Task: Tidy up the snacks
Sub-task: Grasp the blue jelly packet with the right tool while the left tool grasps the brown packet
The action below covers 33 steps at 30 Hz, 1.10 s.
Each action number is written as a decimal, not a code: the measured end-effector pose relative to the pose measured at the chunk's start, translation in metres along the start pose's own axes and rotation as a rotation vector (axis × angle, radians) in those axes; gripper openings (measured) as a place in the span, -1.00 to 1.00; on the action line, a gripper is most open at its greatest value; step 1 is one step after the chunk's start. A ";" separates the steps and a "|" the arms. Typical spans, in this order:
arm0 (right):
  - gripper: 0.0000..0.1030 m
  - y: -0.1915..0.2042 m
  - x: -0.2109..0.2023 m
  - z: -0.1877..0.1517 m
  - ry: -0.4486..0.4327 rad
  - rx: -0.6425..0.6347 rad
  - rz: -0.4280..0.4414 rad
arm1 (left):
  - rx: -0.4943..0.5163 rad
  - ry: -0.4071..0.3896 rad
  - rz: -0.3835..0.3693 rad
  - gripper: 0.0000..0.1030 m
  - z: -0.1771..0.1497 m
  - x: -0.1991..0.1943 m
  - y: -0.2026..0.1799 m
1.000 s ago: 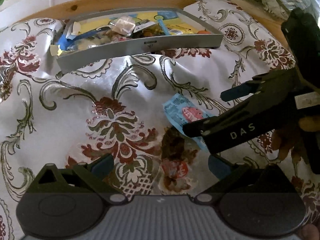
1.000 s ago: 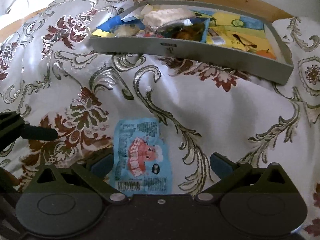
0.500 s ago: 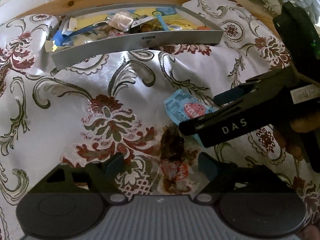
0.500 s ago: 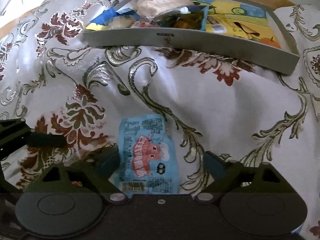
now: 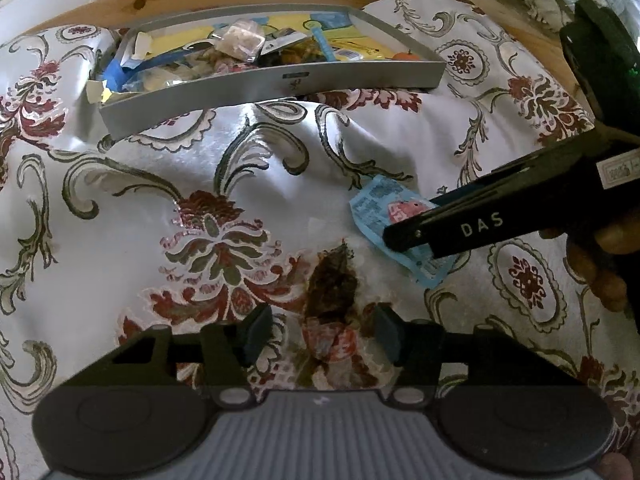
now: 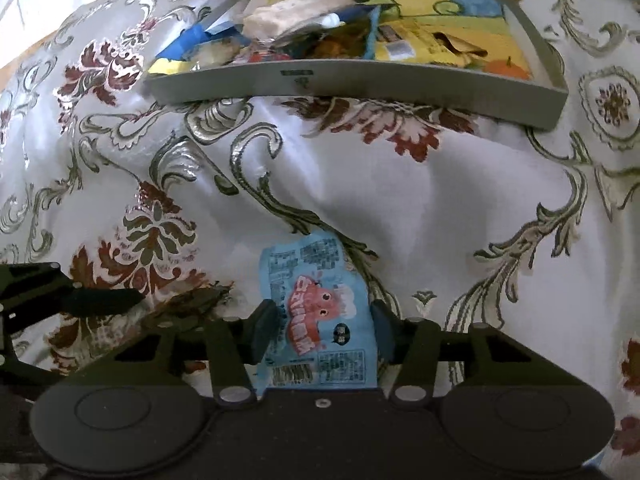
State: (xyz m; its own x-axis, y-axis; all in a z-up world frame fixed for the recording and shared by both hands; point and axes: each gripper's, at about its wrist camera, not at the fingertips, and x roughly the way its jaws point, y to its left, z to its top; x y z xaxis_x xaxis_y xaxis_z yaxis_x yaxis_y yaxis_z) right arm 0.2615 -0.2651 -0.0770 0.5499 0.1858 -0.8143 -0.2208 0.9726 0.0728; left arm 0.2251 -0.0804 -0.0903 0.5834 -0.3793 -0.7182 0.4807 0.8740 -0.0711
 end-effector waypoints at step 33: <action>0.07 0.041 -0.004 -0.026 0.000 -0.157 -0.087 | -0.167 0.050 0.031 -0.07 -0.005 -0.032 0.007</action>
State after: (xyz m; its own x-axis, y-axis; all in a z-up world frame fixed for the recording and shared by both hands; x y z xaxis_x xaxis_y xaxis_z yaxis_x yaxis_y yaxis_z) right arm 0.2296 -0.2295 -0.0853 0.5725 0.1021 -0.8135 -0.2953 0.9513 -0.0885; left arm 0.2061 -0.0607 -0.0710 0.5610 -0.3390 -0.7552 0.3446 0.9251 -0.1593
